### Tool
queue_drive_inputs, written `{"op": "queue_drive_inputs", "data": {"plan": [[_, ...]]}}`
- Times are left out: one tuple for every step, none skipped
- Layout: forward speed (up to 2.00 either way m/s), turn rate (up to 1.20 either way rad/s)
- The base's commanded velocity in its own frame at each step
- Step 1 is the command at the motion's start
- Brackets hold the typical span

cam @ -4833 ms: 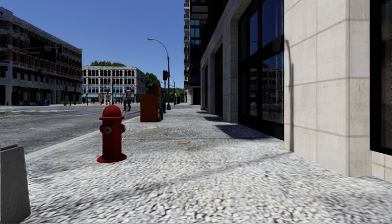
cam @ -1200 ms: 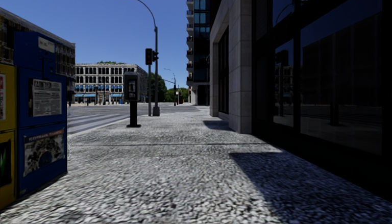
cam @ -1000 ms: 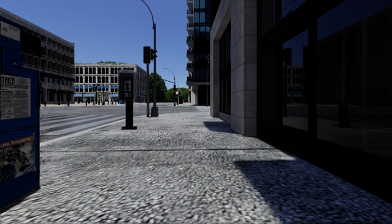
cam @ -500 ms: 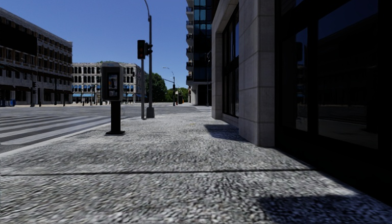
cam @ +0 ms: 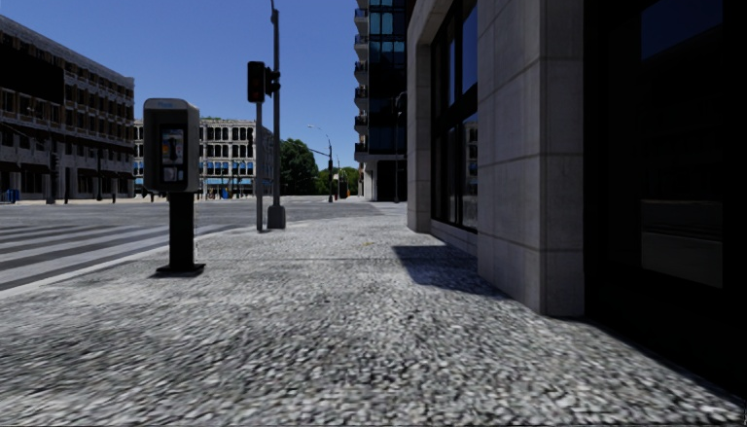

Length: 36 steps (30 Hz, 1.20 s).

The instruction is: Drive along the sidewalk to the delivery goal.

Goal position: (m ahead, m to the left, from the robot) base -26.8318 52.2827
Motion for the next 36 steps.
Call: {"op": "queue_drive_inputs", "data": {"plan": [[2.00, 0.00], [2.00, 0.00], [2.00, 0.00], [2.00, 0.00], [2.00, 0.00], [2.00, 0.00], [2.00, 0.00], [2.00, 0.00], [2.00, 0.00], [2.00, 0.00], [2.00, 0.00], [2.00, 0.00], [2.00, 0.03], [2.00, 0.05], [2.00, 0.07], [2.00, 0.07], [2.00, 0.15], [2.00, 0.19], [2.00, 0.20], [2.00, 0.20], [2.00, 0.24], [2.00, 0.24], [2.00, 0.27], [2.00, 0.28], [2.00, 0.28], [2.00, 0.28], [2.00, 0.28], [2.00, 0.28], [2.00, 0.28], [2.00, 0.29], [2.00, 0.31], [2.00, 0.33], [2.00, 0.33], [2.00, 0.34], [2.00, 0.39], [2.00, 0.46]]}}
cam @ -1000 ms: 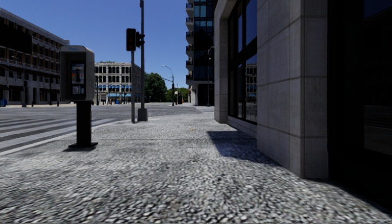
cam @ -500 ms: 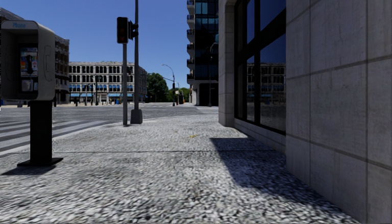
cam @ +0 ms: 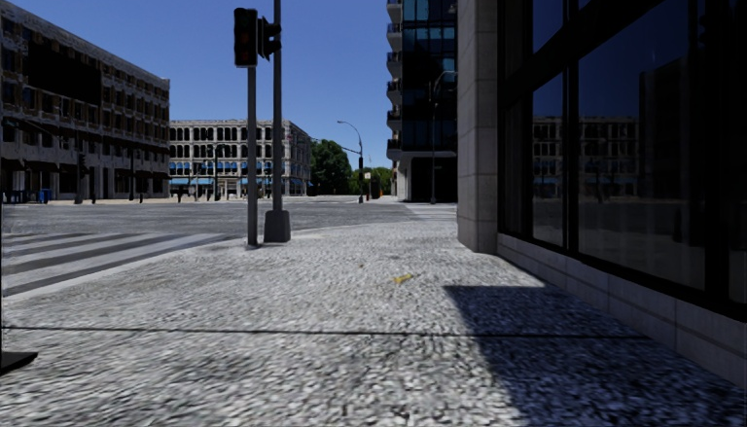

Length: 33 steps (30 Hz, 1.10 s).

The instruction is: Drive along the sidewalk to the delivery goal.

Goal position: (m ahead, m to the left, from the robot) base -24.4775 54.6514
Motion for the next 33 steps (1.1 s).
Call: {"op": "queue_drive_inputs", "data": {"plan": [[2.00, 0.46], [2.00, 0.47], [2.00, 0.48], [2.00, 0.48], [2.00, 0.48], [2.00, 0.49], [2.00, 0.50], [2.00, 0.50], [2.00, 0.50], [2.00, 0.51], [2.00, 0.51], [2.00, 0.51], [2.00, 0.51], [2.00, 0.51], [2.00, 0.51], [2.00, 0.52], [2.00, 0.52], [2.00, 0.52], [2.00, 0.52], [2.00, 0.52], [2.00, 0.52], [2.00, 0.55], [2.00, 0.58], [2.00, 0.58], [2.00, 0.58], [2.00, 0.59], [2.00, 0.64], [2.00, 0.64], [2.00, 0.67], [1.99, 0.68], [1.99, 0.68], [1.99, 0.68], [1.99, 0.68]]}}
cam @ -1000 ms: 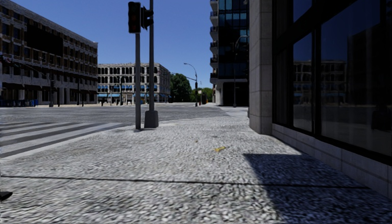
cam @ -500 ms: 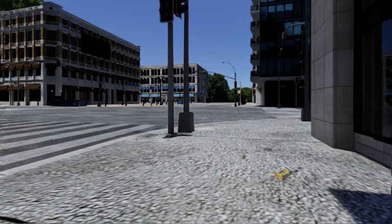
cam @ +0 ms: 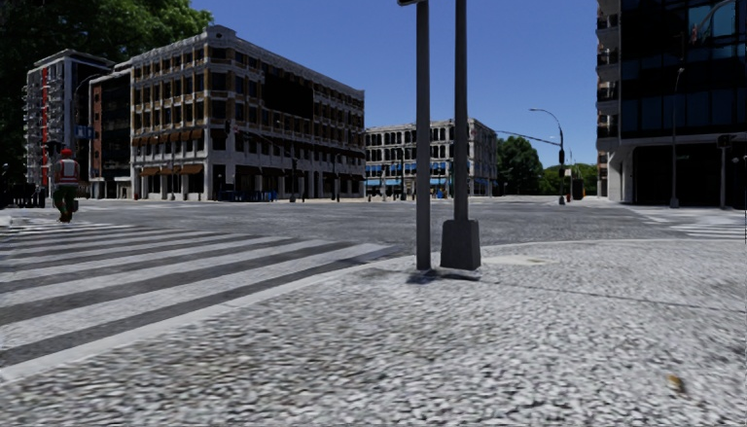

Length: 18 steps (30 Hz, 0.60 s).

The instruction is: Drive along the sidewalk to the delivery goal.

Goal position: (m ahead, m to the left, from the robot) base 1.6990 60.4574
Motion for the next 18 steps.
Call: {"op": "queue_drive_inputs", "data": {"plan": [[1.99, 0.68], [1.99, 0.68], [1.99, 0.68], [1.99, 0.68], [1.99, 0.68], [1.99, 0.68], [1.99, 0.68], [1.99, 0.68], [1.99, 0.68], [1.99, 0.68], [1.97, 0.68], [1.91, 0.68], [1.89, 0.68], [1.88, 0.68], [1.87, 0.68], [1.87, 0.68], [1.86, 0.68], [1.84, 0.68]]}}
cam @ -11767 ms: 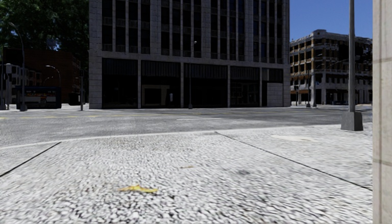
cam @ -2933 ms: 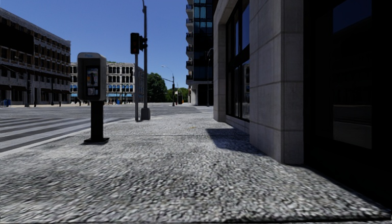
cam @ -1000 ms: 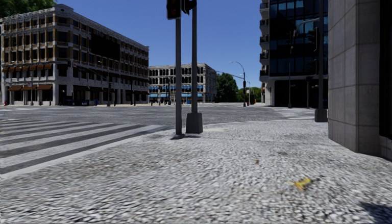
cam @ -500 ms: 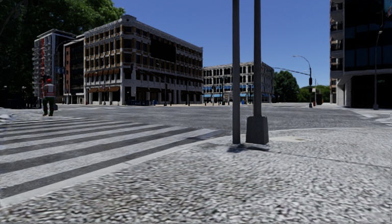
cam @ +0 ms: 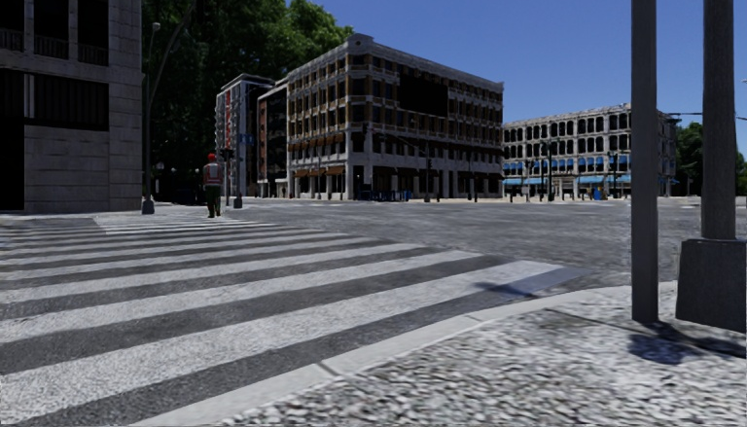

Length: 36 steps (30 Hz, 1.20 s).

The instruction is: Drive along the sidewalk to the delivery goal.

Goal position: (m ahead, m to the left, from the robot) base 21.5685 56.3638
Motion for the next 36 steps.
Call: {"op": "queue_drive_inputs", "data": {"plan": [[1.68, 0.66], [1.68, 0.66], [1.67, 0.66], [1.66, 0.66], [1.65, 0.66], [1.64, 0.66], [1.63, 0.66], [1.62, 0.66], [1.60, 0.66], [1.60, 0.66], [1.59, 0.66], [1.58, 0.66], [1.58, 0.64], [1.58, 0.62], [1.57, 0.61], [1.57, 0.61], [1.57, 0.61], [1.57, 0.61], [1.57, 0.61], [1.56, 0.61], [1.56, 0.61], [1.55, 0.60], [1.55, 0.60], [1.55, 0.59], [1.55, 0.59], [1.55, 0.59], [1.55, 0.58], [1.55, 0.58], [1.55, 0.57], [1.55, 0.56], [1.55, 0.56], [1.55, 0.55], [1.55, 0.54], [1.55, 0.53], [1.55, 0.52], [1.55, 0.50]]}}
